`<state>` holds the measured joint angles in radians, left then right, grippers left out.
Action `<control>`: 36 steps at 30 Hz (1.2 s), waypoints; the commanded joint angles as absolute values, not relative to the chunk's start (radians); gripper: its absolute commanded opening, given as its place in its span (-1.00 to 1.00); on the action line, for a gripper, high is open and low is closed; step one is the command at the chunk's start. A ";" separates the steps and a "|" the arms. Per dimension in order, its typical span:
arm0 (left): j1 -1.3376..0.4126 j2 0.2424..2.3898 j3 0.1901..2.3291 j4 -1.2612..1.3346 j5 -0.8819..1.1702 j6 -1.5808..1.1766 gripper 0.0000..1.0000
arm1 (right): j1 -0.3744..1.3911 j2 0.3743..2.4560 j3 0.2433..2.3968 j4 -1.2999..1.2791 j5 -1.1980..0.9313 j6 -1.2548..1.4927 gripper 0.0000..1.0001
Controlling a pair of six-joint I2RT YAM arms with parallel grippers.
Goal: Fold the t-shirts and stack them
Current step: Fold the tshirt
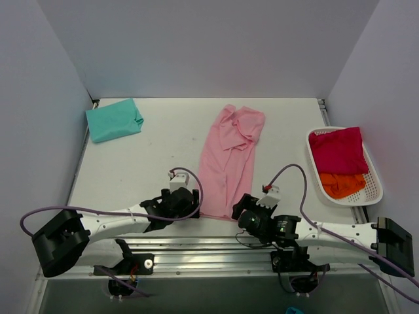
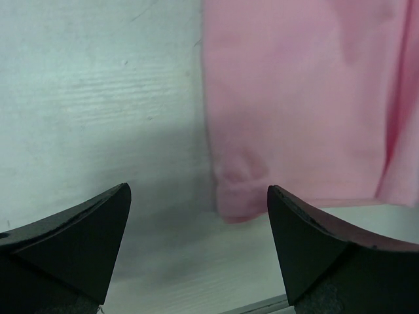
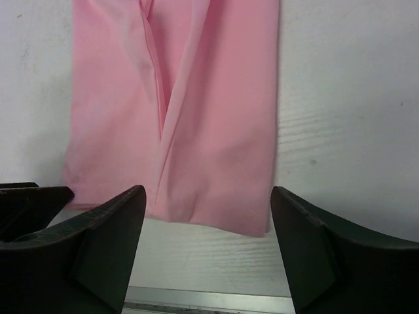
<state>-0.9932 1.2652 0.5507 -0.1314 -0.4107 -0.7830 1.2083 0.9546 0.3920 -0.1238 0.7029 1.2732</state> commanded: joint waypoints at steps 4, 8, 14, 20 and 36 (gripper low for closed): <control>-0.997 1.252 0.473 -0.019 -0.419 -0.873 0.88 | 1.262 0.991 0.305 -0.136 0.750 1.476 0.38; -0.996 1.313 0.479 0.080 -0.393 -0.871 0.88 | 1.266 1.005 0.287 -0.130 0.749 1.502 0.35; -0.988 1.407 0.515 0.143 -0.351 -0.858 0.88 | 1.264 1.023 0.284 -0.123 0.759 1.520 0.28; -0.968 1.450 0.520 0.189 -0.293 -0.842 0.88 | 1.266 1.043 0.296 -0.118 0.765 1.509 0.15; -0.957 1.413 0.480 0.193 -0.261 -0.851 0.90 | 1.264 1.183 0.314 0.034 0.718 1.457 -0.51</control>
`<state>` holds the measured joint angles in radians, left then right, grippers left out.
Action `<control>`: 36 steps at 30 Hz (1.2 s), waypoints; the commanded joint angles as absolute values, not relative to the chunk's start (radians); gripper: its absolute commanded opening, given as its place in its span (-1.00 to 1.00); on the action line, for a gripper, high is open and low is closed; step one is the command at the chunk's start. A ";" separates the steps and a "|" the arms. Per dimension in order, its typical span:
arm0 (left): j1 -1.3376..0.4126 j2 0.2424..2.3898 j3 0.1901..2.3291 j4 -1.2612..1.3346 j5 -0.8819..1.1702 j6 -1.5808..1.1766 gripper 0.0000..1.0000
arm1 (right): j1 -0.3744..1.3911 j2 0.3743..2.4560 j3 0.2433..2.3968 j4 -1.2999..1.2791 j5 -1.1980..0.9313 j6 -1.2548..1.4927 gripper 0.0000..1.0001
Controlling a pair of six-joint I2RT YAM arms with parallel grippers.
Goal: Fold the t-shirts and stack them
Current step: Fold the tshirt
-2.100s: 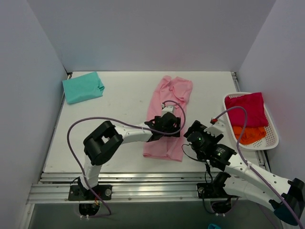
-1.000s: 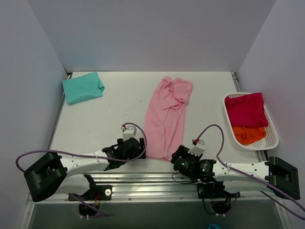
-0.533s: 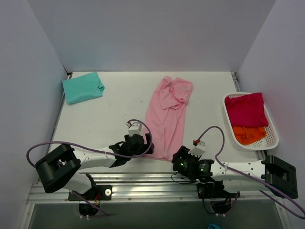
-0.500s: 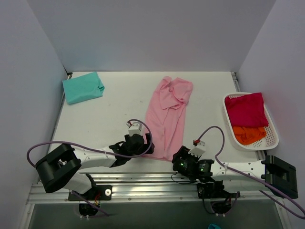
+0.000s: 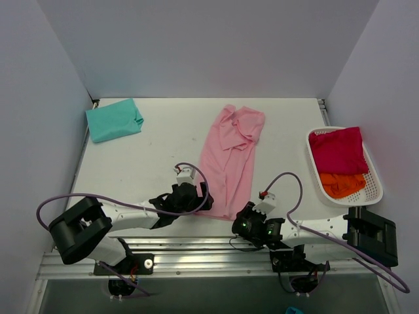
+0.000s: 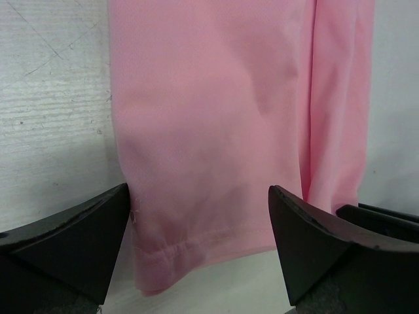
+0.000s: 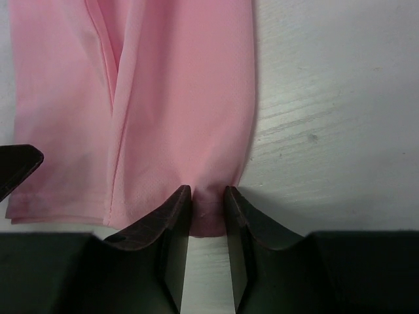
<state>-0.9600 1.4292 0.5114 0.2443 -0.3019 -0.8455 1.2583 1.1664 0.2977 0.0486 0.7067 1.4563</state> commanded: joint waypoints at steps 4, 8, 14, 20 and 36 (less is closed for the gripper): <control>-0.957 1.376 0.456 0.175 -0.262 -0.861 1.00 | 1.266 1.157 0.304 0.015 0.719 1.466 -0.76; -0.963 1.333 0.434 0.129 -0.273 -0.870 0.60 | 1.266 1.111 0.296 -0.041 0.730 1.480 -0.93; -0.969 1.270 0.393 0.114 -0.284 -0.884 -0.14 | 1.266 1.065 0.288 -0.083 0.744 1.491 -1.00; -0.969 1.316 0.387 0.170 -0.276 -0.881 -0.28 | 1.264 1.065 0.293 -0.104 0.746 1.494 -1.00; -1.164 1.033 0.577 -0.331 -0.367 -0.939 -0.95 | 1.575 1.141 0.562 -0.477 0.814 1.716 -1.00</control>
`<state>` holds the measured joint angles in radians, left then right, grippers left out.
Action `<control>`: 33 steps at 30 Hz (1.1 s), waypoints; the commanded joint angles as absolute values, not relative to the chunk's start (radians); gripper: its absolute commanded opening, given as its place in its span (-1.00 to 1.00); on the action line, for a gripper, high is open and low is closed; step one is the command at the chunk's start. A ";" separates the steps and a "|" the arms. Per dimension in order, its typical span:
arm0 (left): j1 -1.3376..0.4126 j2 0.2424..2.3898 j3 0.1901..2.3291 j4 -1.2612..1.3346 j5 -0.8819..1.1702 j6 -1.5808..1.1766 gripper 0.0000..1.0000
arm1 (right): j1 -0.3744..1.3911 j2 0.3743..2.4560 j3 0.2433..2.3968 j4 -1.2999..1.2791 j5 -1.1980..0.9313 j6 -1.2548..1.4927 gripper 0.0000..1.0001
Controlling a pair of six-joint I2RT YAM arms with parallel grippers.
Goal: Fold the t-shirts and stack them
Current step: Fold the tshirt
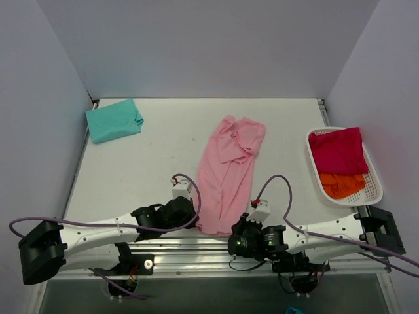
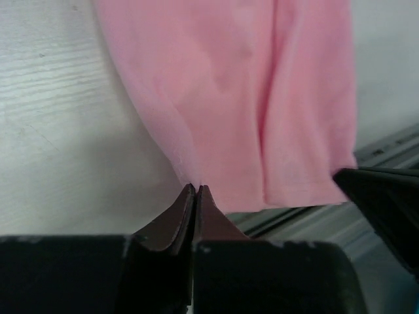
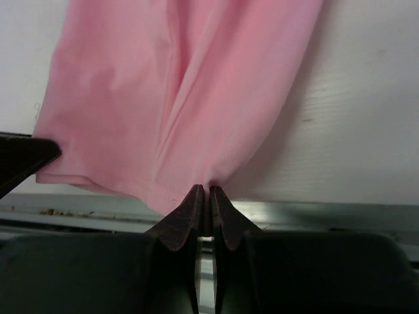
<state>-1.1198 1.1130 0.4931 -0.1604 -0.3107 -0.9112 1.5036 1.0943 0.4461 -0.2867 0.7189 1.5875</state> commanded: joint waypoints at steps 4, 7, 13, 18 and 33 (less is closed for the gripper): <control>-1.175 0.962 0.632 -0.417 -0.402 -0.925 -0.95 | 1.618 1.219 0.688 -0.665 0.873 1.784 -1.00; -1.164 0.948 0.687 -0.465 -0.457 -0.893 -0.95 | 1.609 1.226 0.724 -0.728 0.917 1.798 -1.00; -1.043 0.995 0.762 -0.417 -0.416 -0.795 -0.95 | 1.461 1.143 0.713 -0.723 0.951 1.700 -1.00; -0.921 1.095 0.799 -0.290 -0.330 -0.723 -0.95 | 1.323 1.092 0.701 -0.651 0.960 1.545 -1.00; -0.730 1.477 1.112 -0.101 -0.084 -0.611 -0.95 | 1.046 1.258 0.799 -0.368 0.904 1.137 -1.00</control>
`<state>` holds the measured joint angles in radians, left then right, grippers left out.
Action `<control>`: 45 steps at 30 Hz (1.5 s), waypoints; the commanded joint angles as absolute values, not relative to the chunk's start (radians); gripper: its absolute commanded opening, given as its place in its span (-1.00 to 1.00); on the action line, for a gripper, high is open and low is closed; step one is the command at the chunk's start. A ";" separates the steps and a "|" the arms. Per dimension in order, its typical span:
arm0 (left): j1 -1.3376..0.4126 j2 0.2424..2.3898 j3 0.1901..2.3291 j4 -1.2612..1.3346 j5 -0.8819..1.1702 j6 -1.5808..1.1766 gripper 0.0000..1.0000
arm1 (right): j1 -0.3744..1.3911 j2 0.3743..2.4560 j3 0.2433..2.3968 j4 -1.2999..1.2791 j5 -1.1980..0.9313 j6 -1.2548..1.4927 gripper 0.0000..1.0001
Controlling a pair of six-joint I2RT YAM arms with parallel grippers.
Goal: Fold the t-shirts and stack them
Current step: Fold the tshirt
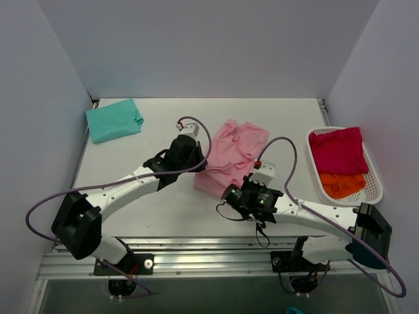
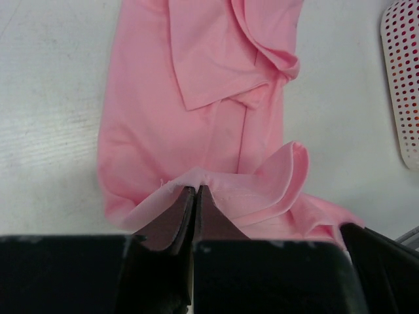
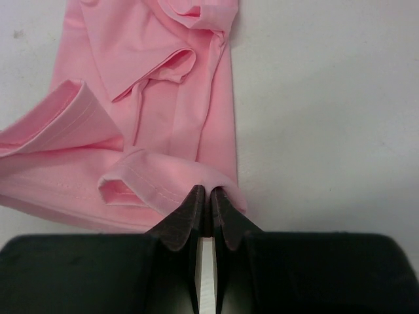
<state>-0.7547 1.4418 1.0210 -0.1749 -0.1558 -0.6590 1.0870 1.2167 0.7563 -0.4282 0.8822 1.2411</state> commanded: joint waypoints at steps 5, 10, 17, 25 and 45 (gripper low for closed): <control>-0.701 1.578 1.212 -0.126 -0.069 -0.580 -0.95 | 0.954 1.325 0.836 -0.288 0.856 1.043 -1.00; -0.638 1.708 1.320 -0.126 0.000 -0.551 -0.95 | 0.847 1.428 0.876 -0.198 0.812 0.953 -1.00; -0.565 1.980 1.524 -0.100 0.122 -0.514 -0.94 | 0.712 1.643 0.980 -0.091 0.773 0.888 -1.00; -0.499 2.252 1.821 -0.127 0.281 -0.518 0.88 | 0.624 1.842 1.181 -0.143 0.877 0.933 1.00; -0.388 1.818 1.576 -0.101 0.146 -0.515 0.88 | 0.922 1.647 1.104 -0.037 0.712 0.893 -1.00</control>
<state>-0.3927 1.8545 1.6913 -0.1150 0.1638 -0.5114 0.8646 1.5509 1.1427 -0.0444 0.7719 0.8597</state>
